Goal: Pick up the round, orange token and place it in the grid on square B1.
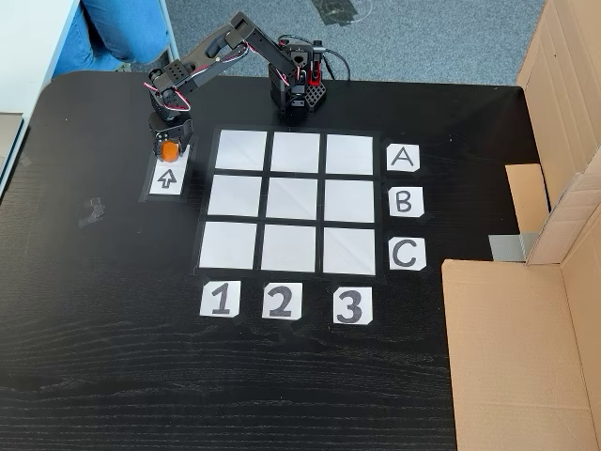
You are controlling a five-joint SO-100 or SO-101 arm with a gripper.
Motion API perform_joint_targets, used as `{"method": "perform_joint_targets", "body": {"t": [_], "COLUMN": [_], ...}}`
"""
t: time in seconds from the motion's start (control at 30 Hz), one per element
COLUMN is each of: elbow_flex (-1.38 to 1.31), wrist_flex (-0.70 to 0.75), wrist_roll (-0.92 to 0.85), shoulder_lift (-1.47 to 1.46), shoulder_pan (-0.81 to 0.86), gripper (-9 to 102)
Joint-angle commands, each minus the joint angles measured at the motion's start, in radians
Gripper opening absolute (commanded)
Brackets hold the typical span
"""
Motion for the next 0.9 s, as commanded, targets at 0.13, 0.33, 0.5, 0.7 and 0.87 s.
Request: {"method": "perform_joint_targets", "body": {"t": [0.13, 0.33, 0.5, 0.7, 0.87], "elbow_flex": [-0.009, 0.083, 0.184, 0.261, 0.305], "wrist_flex": [0.011, 0.018, 0.020, 0.049, 0.080], "wrist_roll": [-0.054, -0.109, -0.173, -0.199, -0.199], "shoulder_lift": [0.127, 0.350, 0.561, 0.762, 0.905], "shoulder_pan": [0.017, 0.034, 0.015, -0.029, -0.127], "gripper": [-1, -1, -1, -1, -1]}}
